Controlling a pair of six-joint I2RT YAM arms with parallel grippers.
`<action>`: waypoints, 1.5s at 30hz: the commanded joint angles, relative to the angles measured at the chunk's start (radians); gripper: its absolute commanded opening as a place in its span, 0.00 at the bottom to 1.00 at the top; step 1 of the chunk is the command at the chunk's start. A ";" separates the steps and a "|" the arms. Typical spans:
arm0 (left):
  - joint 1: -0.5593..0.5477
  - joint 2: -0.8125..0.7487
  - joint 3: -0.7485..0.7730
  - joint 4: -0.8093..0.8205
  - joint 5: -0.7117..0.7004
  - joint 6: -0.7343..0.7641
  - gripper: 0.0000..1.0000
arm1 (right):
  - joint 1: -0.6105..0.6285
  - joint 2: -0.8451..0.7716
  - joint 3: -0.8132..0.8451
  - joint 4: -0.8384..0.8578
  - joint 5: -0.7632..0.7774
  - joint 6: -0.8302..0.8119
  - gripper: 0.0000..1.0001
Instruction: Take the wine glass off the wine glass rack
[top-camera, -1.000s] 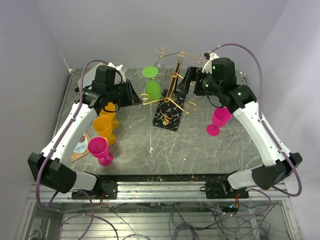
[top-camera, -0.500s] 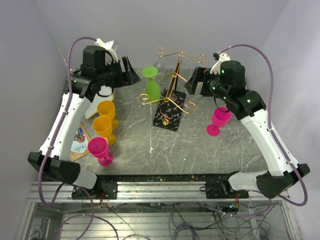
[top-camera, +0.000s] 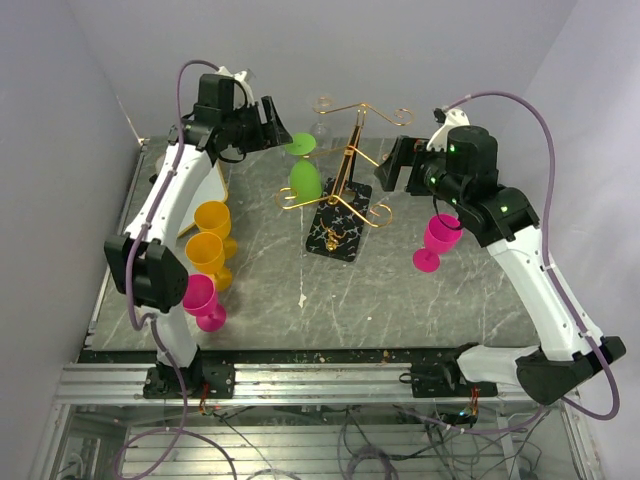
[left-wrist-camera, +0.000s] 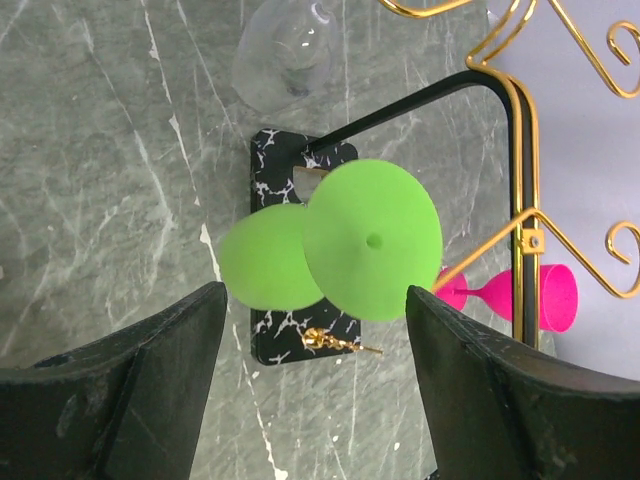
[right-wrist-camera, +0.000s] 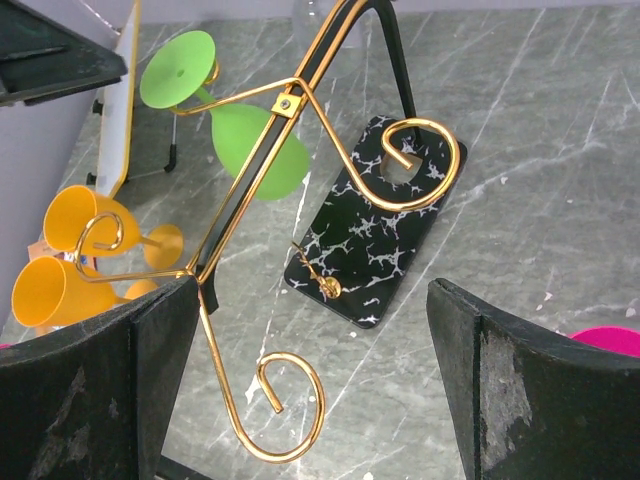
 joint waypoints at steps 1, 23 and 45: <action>0.007 0.048 0.057 0.114 0.066 -0.053 0.81 | -0.004 -0.024 -0.008 0.004 0.010 -0.012 0.96; 0.025 0.110 -0.052 0.249 0.184 -0.205 0.47 | -0.003 -0.031 -0.012 0.004 0.002 -0.006 0.96; 0.035 0.000 -0.166 0.372 0.218 -0.325 0.18 | -0.004 -0.044 -0.024 0.001 0.000 0.001 0.97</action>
